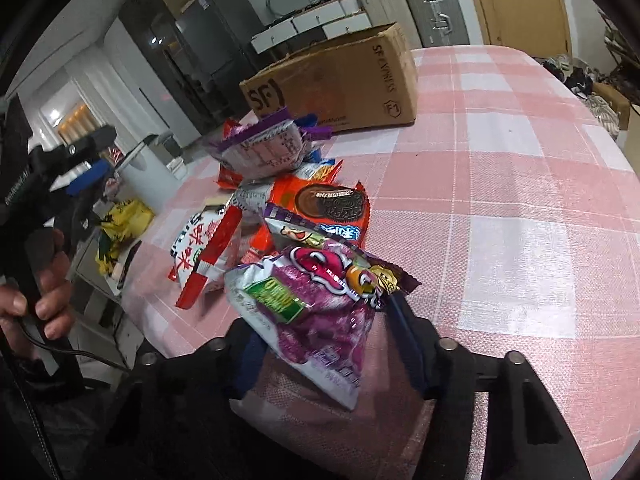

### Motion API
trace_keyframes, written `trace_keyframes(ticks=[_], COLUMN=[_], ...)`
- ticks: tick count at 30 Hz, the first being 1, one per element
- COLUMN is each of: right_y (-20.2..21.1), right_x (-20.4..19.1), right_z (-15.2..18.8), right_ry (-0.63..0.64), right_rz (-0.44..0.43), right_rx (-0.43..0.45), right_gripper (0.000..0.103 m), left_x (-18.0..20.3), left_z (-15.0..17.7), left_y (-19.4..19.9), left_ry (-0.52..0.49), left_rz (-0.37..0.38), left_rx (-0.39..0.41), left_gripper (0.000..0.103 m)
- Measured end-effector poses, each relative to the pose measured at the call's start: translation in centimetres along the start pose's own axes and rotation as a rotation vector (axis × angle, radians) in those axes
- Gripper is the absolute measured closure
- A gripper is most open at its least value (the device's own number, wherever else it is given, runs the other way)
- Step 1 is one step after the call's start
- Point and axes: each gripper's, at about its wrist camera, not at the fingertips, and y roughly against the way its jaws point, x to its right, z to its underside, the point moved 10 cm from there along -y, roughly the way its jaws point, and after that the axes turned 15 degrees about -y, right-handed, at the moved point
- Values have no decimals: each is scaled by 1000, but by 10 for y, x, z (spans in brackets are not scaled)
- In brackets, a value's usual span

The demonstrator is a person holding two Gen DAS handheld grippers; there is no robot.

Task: Organize snacks
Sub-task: 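Lower the right tool onto the purple grape candy bag and close, then lift the purple grape bag with the right tool while the left tool grasps the noodle snack bag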

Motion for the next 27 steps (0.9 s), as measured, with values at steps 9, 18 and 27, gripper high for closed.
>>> trace_keyframes(ticks=[9, 18, 27], right_y=[5, 20, 27], right_x=[0, -1, -2], right_z=[0, 0, -4], right_ry=[-5, 1, 5], right_rz=[-10, -20, -24], right_rx=[13, 48, 70], right_gripper=[57, 57, 57], left_x=[-4, -3, -6], left_z=[1, 3, 8], left_y=[2, 3, 3], left_ry=[5, 4, 4], left_rz=[-1, -3, -6], left_rx=[1, -7, -11], left_gripper=[1, 1, 1])
